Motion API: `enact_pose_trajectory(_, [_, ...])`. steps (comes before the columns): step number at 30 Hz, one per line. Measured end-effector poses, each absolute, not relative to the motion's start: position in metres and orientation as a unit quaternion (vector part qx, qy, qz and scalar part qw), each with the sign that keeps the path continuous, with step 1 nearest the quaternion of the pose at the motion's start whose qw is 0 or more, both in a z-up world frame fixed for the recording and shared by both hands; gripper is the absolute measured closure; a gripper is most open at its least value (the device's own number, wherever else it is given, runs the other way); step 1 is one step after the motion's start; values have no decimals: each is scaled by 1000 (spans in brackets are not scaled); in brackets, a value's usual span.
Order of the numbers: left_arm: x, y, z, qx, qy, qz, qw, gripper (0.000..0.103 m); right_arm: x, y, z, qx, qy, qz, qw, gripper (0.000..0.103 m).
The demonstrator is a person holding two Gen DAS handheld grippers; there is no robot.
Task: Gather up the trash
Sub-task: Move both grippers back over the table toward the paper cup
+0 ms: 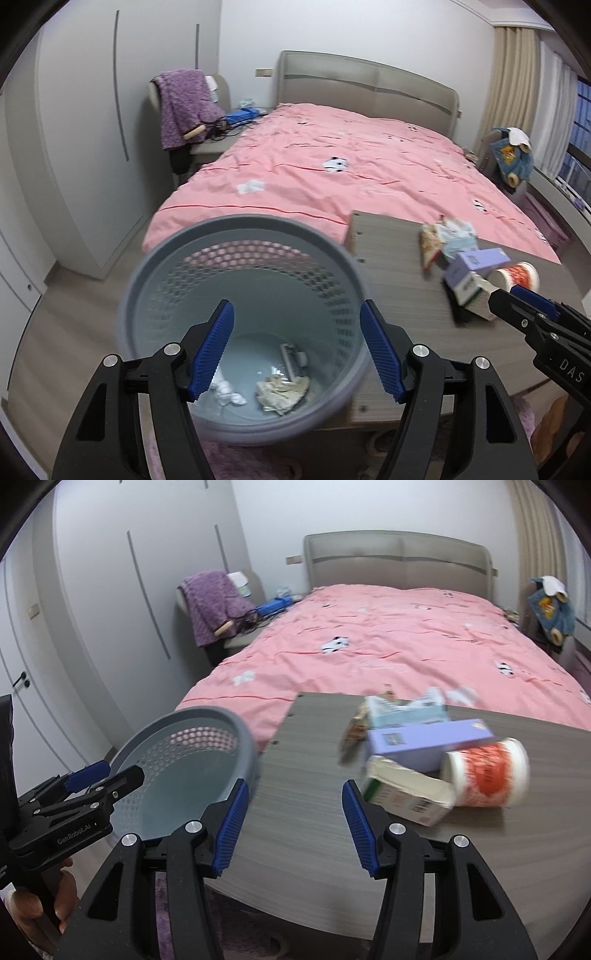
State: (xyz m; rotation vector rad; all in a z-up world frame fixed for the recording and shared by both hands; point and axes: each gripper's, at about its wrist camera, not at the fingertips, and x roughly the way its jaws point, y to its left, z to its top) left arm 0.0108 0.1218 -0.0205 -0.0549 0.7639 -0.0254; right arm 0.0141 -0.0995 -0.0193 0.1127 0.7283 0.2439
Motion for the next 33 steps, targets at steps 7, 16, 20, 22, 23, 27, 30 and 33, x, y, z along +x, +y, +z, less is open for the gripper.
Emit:
enact_pose_trajectory(7, [9,81,-16,-15,373,-47,927,35,-2,-140,-18,71,350,88,930,50])
enact_pose_trajectory(16, [9,36,-12,2,371,-78,926,35,-13,-184,-21,90,347,58,932,50])
enact_pose_trajectory(20, [9,17,-11,6,371,-89,925,35,-15,-200,-22,93,346,49,932,50])
enact_pose_trajectory(22, [9,9,-10,9,372,-93,924,35,-15,-209,-24,95,346,44,932,50])
enact_pose_trajectory(23, [10,6,-11,11,372,-95,923,35,-14,-212,-25,97,347,42,932,50])
enact_pose_trajectory(27, [13,-5,-11,17,374,-98,922,35,-11,-228,-32,103,351,34,930,49])
enact_pose_trajectory(30, [17,-12,-12,19,376,-96,922,35,-6,-236,-37,106,355,31,928,49])
enact_pose_trajectory(33, [22,-17,-14,21,379,-93,921,35,-1,-243,-40,108,358,30,927,49])
